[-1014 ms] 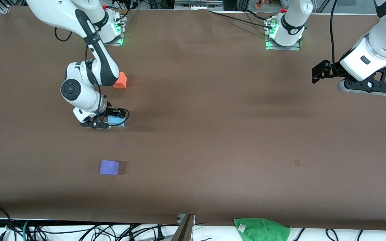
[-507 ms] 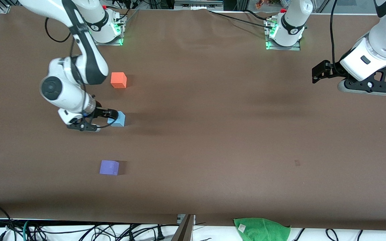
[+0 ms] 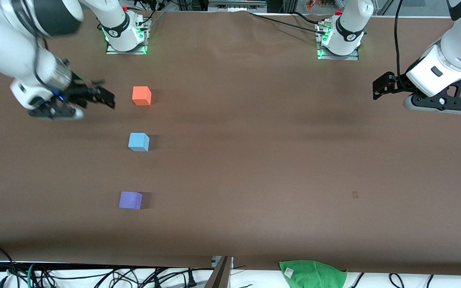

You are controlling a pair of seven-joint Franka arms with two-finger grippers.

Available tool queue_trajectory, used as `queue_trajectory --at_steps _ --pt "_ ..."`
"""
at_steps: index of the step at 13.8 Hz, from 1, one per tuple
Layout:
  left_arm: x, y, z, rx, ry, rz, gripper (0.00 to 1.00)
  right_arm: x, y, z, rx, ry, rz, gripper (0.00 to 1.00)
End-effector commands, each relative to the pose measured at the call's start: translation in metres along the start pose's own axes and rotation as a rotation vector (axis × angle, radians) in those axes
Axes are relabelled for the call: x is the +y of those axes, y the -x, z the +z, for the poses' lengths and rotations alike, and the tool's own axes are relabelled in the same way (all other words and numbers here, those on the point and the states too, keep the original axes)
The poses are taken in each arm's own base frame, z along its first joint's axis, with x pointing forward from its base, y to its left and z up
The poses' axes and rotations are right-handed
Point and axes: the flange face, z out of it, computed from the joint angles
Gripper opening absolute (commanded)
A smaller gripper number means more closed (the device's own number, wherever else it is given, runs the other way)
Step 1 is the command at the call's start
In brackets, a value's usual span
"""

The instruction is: Place blue block between orange and purple blocks

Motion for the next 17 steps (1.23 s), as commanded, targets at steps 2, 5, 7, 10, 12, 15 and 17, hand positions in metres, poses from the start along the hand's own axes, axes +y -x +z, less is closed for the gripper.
queue_trajectory --at_steps 2,5,7,10,12,15,17 --pt "-0.005 0.004 -0.008 0.000 0.015 -0.004 1.00 0.026 -0.018 -0.048 -0.047 0.024 -0.062 0.99" --pt "-0.008 0.003 -0.008 0.006 0.016 -0.009 1.00 0.042 -0.018 -0.030 -0.083 0.038 -0.081 0.99" --pt "-0.009 0.001 -0.008 0.011 0.015 -0.011 1.00 0.038 -0.013 -0.024 -0.081 0.075 -0.090 0.99" --pt "-0.010 0.002 -0.010 0.007 0.016 -0.010 1.00 0.037 -0.014 -0.028 -0.067 0.107 -0.096 0.99" --pt "-0.010 0.002 -0.010 0.009 0.016 -0.010 1.00 0.038 -0.017 -0.030 -0.059 0.093 -0.089 0.99" --pt "-0.010 0.002 -0.010 0.009 0.016 -0.012 1.00 0.039 -0.024 -0.032 -0.031 0.093 -0.086 0.99" --pt "-0.010 0.002 -0.010 0.009 0.016 -0.012 1.00 0.038 -0.029 -0.036 -0.024 0.091 -0.088 0.99"
